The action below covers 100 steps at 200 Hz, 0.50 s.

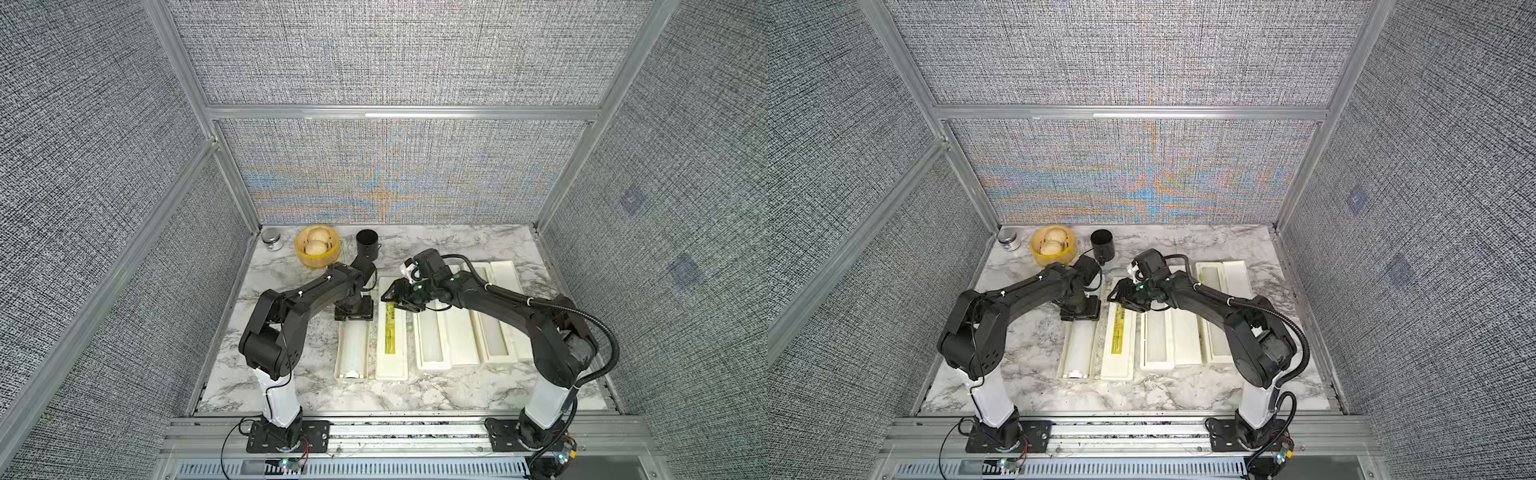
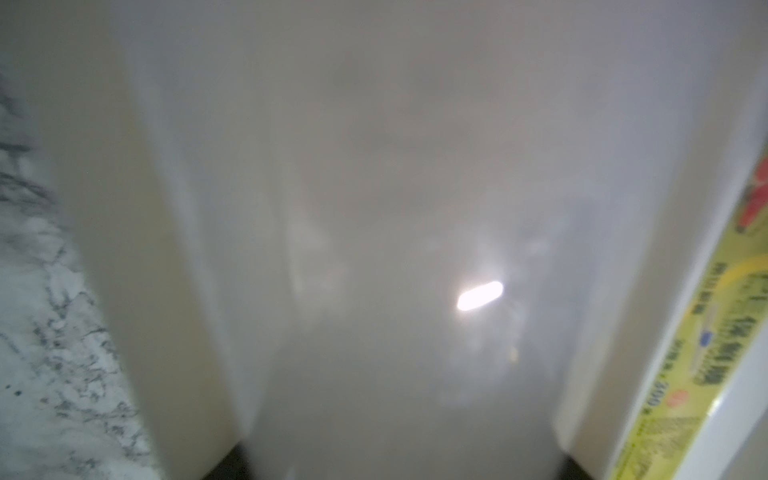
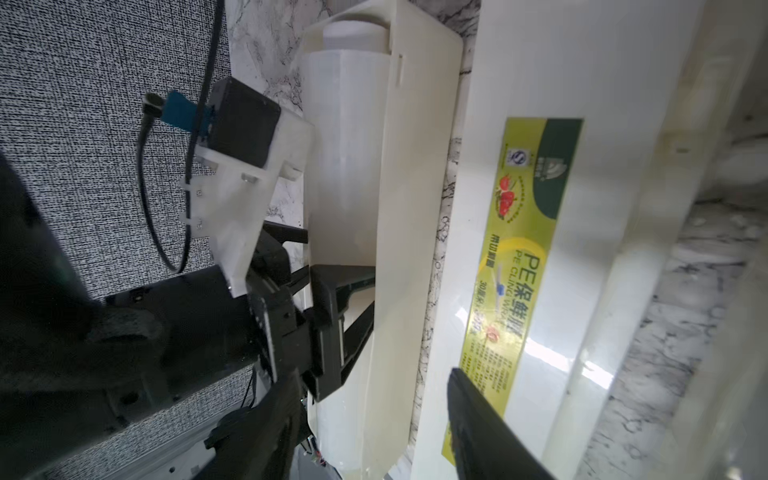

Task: Put plastic wrap rolls into dispensers
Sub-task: Place the plastic wrap into the plastic wrap cutting box.

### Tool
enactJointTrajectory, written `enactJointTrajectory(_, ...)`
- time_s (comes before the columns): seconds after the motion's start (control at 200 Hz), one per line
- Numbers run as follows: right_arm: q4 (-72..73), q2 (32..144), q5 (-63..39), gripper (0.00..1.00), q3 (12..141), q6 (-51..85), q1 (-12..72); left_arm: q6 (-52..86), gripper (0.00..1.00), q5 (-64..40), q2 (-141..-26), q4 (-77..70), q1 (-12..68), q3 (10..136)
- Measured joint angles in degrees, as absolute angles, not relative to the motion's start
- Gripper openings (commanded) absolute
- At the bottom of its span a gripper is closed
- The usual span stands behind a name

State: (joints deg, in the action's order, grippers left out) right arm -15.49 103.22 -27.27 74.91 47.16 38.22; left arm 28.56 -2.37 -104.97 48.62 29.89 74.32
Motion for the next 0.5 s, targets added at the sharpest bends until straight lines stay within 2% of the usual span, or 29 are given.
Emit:
enactJointTrajectory(0.24,-26.9,104.0,-15.2,0.69,80.5,41.9,41.4,28.5,0.79,-4.7,-101.9,51.1,28.4,77.1)
enactJointTrajectory(0.5,-36.0,109.0,-5.1,0.7,86.4,40.6,45.0,25.8,0.65,-3.9,-100.5,51.6,24.6,75.7)
